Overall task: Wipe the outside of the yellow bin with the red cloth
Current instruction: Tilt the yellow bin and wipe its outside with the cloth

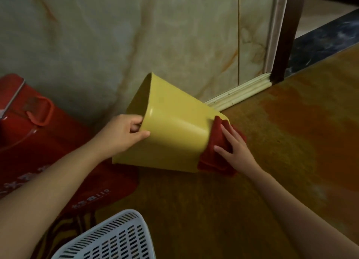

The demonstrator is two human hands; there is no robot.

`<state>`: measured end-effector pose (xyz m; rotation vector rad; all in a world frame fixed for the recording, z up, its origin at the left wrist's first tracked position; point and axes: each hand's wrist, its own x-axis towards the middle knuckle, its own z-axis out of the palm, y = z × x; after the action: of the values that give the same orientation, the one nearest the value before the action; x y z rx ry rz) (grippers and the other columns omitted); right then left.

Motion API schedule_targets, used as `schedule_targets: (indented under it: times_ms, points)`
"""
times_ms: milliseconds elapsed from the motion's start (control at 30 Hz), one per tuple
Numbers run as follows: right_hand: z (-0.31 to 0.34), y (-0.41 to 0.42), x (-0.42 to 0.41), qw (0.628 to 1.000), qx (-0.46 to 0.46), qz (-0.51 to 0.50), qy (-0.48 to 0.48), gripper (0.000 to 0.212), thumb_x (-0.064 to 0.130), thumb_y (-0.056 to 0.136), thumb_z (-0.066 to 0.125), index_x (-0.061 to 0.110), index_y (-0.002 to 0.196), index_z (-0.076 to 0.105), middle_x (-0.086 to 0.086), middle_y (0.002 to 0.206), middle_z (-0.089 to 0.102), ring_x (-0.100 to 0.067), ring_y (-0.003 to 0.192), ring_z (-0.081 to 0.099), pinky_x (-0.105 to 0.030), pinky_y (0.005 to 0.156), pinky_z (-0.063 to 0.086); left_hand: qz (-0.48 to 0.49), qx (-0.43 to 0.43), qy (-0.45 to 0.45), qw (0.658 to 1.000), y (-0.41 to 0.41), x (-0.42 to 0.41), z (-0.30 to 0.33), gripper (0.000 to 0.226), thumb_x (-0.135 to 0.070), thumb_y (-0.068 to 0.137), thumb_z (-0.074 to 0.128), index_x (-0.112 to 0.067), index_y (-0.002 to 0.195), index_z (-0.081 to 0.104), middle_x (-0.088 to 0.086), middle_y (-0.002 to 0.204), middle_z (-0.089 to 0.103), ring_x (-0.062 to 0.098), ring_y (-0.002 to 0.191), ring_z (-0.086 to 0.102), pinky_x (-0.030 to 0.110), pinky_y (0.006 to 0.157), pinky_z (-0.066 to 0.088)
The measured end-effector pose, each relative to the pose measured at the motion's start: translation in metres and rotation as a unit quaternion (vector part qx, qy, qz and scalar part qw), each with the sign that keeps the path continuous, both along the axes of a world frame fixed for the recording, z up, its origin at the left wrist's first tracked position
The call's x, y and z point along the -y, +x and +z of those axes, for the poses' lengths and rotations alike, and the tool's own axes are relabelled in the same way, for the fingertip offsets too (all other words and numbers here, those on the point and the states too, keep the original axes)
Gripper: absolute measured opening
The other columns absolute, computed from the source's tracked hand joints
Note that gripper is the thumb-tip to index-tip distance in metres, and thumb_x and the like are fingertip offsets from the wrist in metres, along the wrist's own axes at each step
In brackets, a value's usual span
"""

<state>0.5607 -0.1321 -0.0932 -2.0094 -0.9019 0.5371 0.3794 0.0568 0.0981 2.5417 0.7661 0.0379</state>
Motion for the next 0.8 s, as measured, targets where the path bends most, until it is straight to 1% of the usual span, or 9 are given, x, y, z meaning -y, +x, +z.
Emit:
schedule_targets:
  times_ms: [100, 133, 200, 267, 333, 433, 533, 667, 800]
  points:
    - [-0.001, -0.009, 0.008, 0.992, 0.024, -0.122, 0.033, 0.064, 0.025, 0.082, 0.067, 0.027, 0.139, 0.037, -0.005, 0.148, 0.037, -0.028, 0.137, 0.031, -0.054, 0.109, 0.032, 0.005, 0.065, 0.075, 0.995, 0.026, 0.012, -0.007, 0.006, -0.023, 0.078, 0.064, -0.022, 0.084, 0.066, -0.017, 0.074, 0.063, -0.011, 0.071, 0.054, 0.013, 0.061, 0.042]
    - [0.004, -0.017, 0.007, 0.987, 0.044, -0.145, 0.053, 0.063, 0.019, 0.080, 0.069, 0.025, 0.136, 0.042, -0.006, 0.144, 0.044, -0.029, 0.134, 0.036, -0.052, 0.108, 0.034, 0.003, 0.086, 0.091, 0.992, 0.037, 0.018, -0.007, 0.003, -0.023, 0.078, 0.064, -0.020, 0.077, 0.064, -0.016, 0.071, 0.062, -0.013, 0.067, 0.052, 0.011, 0.057, 0.039]
    - [0.017, -0.034, 0.005, 0.981, 0.074, -0.155, 0.092, 0.061, 0.017, 0.076, 0.072, 0.025, 0.132, 0.048, -0.005, 0.138, 0.051, -0.028, 0.129, 0.042, -0.050, 0.107, 0.035, -0.010, 0.111, 0.095, 0.989, 0.056, 0.026, -0.008, 0.014, -0.020, 0.076, 0.065, -0.019, 0.065, 0.057, -0.013, 0.064, 0.061, -0.013, 0.058, 0.053, 0.008, 0.051, 0.037]
    - [0.026, -0.047, 0.004, 0.978, 0.087, -0.150, 0.118, 0.059, 0.020, 0.076, 0.073, 0.027, 0.130, 0.051, -0.003, 0.135, 0.054, -0.025, 0.127, 0.044, -0.048, 0.105, 0.035, -0.023, 0.096, 0.061, 0.993, 0.070, 0.031, -0.006, 0.008, -0.018, 0.073, 0.067, -0.014, 0.070, 0.060, -0.004, 0.070, 0.069, -0.005, 0.067, 0.061, 0.020, 0.063, 0.048]
    - [0.032, -0.054, 0.007, 0.978, 0.074, -0.146, 0.128, 0.058, 0.023, 0.076, 0.073, 0.030, 0.129, 0.050, -0.001, 0.134, 0.055, -0.023, 0.126, 0.045, -0.047, 0.104, 0.036, -0.042, 0.051, 0.059, 0.996, 0.074, 0.028, -0.003, 0.011, -0.018, 0.071, 0.068, -0.012, 0.080, 0.066, 0.002, 0.084, 0.073, 0.012, 0.079, 0.066, 0.030, 0.071, 0.052]
    - [0.034, -0.060, 0.015, 0.980, 0.092, -0.128, 0.120, 0.059, 0.023, 0.076, 0.073, 0.032, 0.130, 0.050, 0.001, 0.136, 0.053, -0.023, 0.128, 0.044, -0.050, 0.103, 0.039, -0.032, -0.025, 0.126, 0.991, 0.057, 0.016, -0.006, 0.022, -0.024, 0.073, 0.070, -0.015, 0.093, 0.069, 0.005, 0.095, 0.071, 0.013, 0.079, 0.058, 0.025, 0.069, 0.043]
    - [0.032, -0.066, 0.022, 0.975, 0.164, -0.103, 0.109, 0.058, 0.022, 0.074, 0.076, 0.031, 0.127, 0.054, 0.002, 0.134, 0.055, -0.026, 0.127, 0.047, -0.051, 0.097, 0.043, -0.010, 0.008, 0.148, 0.989, 0.045, 0.018, -0.014, 0.019, -0.025, 0.075, 0.068, -0.013, 0.089, 0.071, 0.007, 0.092, 0.073, 0.017, 0.079, 0.061, 0.028, 0.069, 0.047]
    - [0.025, -0.073, 0.025, 0.969, 0.216, -0.069, 0.096, 0.053, 0.023, 0.073, 0.077, 0.028, 0.123, 0.059, 0.000, 0.131, 0.058, -0.027, 0.121, 0.052, -0.045, 0.091, 0.048, -0.063, 0.049, 0.205, 0.976, 0.064, 0.032, -0.015, 0.013, -0.026, 0.076, 0.065, -0.015, 0.081, 0.070, 0.008, 0.083, 0.073, 0.025, 0.078, 0.064, 0.031, 0.065, 0.046]
    - [0.016, -0.076, 0.032, 0.970, 0.218, -0.069, 0.082, 0.052, 0.020, 0.070, 0.078, 0.026, 0.119, 0.062, -0.002, 0.129, 0.060, -0.029, 0.118, 0.054, -0.047, 0.085, 0.052, -0.071, 0.049, 0.169, 0.982, 0.077, 0.045, -0.020, 0.011, -0.026, 0.074, 0.066, -0.017, 0.080, 0.068, 0.005, 0.084, 0.072, 0.023, 0.078, 0.063, 0.033, 0.067, 0.049]
